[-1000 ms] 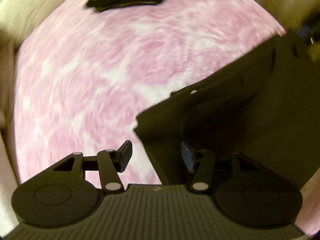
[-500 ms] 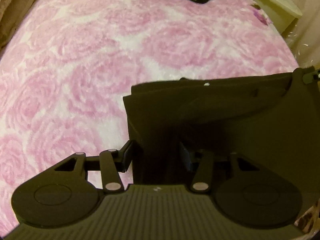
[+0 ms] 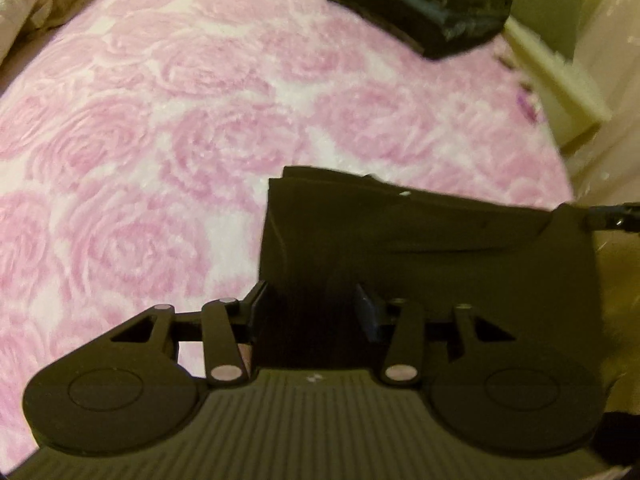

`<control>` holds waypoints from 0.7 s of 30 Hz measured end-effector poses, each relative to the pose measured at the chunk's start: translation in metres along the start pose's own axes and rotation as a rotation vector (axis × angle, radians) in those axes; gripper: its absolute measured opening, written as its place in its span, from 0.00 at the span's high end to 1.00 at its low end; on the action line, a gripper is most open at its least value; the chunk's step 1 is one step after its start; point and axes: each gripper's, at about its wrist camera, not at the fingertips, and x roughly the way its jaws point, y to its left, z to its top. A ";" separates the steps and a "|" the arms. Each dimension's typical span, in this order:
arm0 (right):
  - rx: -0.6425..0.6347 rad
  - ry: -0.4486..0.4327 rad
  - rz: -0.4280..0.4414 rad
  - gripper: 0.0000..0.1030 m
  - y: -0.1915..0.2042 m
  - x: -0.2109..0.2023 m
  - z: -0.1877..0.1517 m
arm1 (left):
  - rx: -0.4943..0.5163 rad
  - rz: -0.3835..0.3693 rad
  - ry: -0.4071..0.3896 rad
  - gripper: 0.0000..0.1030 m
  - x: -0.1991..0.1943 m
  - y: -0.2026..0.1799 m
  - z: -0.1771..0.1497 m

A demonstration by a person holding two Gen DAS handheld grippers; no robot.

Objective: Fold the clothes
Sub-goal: 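Carry the folded shirt with both grippers and lower it onto the bed, then flatten the folded brown shirt on the sheet with both grippers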

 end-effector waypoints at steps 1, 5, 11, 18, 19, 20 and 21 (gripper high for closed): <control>-0.037 -0.026 -0.015 0.65 0.007 -0.007 -0.002 | -0.010 -0.020 -0.017 0.60 -0.005 -0.002 -0.003; -0.165 -0.075 0.012 0.65 0.038 -0.013 -0.011 | 0.042 -0.068 0.001 0.62 0.014 -0.022 -0.005; -0.256 0.016 0.041 0.65 0.045 0.034 -0.020 | 0.085 -0.044 0.023 0.61 0.061 -0.033 0.010; -0.188 -0.001 0.005 0.68 0.013 0.042 -0.008 | 0.012 -0.040 -0.002 0.65 0.047 -0.024 0.004; -0.169 0.001 -0.005 0.68 0.011 0.039 -0.007 | 0.007 -0.026 -0.005 0.66 0.041 -0.023 0.003; -0.159 0.002 -0.015 0.68 0.011 0.034 -0.007 | 0.003 -0.014 -0.010 0.67 0.033 -0.021 -0.001; -0.156 0.002 -0.023 0.68 0.011 0.028 -0.007 | -0.003 -0.004 -0.015 0.67 0.024 -0.018 -0.005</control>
